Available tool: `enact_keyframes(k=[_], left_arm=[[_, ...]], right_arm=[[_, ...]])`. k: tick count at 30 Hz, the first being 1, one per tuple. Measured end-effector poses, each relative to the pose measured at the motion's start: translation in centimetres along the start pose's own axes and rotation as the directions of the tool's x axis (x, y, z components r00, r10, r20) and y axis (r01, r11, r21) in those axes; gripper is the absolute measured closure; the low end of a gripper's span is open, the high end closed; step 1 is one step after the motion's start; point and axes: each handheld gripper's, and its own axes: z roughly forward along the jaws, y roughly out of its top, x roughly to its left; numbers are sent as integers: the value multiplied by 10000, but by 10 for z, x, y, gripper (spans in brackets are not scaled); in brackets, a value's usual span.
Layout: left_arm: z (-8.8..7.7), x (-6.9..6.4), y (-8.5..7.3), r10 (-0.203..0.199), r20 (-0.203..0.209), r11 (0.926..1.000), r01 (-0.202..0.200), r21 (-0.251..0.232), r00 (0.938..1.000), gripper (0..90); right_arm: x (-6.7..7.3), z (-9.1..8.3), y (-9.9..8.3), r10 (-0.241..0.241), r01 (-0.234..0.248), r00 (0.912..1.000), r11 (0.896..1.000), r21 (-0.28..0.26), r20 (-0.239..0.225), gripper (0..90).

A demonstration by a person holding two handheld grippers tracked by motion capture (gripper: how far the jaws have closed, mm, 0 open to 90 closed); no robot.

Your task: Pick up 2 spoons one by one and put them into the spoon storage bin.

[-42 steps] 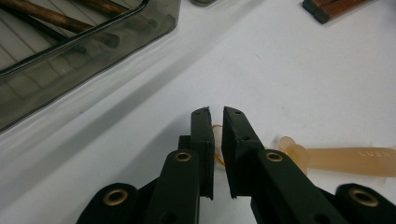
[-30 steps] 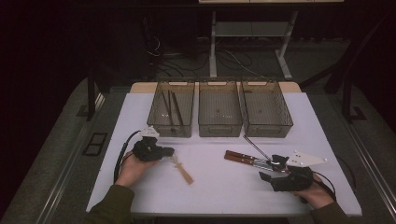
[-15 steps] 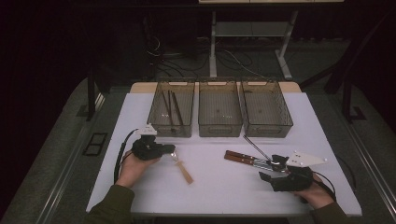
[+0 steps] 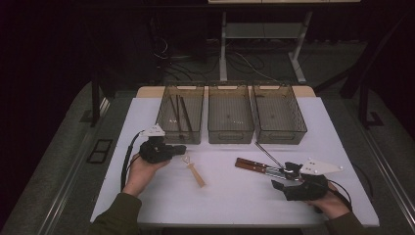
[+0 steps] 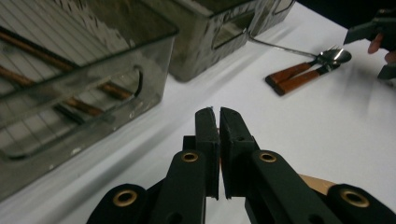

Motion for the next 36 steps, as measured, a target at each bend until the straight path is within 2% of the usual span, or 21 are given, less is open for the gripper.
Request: enact_keyframes(k=[7, 12, 18, 36], left_arm=[[4, -4, 16, 112, 43, 9997, -111, -209, 9999, 862], [8, -7, 32, 229, 131, 9984, -222, -513, 9997, 862], [12, -11, 52, 462, 126, 9969, -453, -638, 9989, 861], [37, -7, 92, 424, 292, 9922, -386, -1187, 9987, 860]], right_arm=[[-1, 0, 0, -10, 10, 10000, 10000, -3, -7, 165], [0, 1, 0, -35, 35, 10000, 10000, -22, -7, 165], [-1, 1, 0, -32, 32, 10000, 10000, -20, 4, 165], [-1, 0, 0, 15, -14, 10000, 10000, -76, 99, 165]])
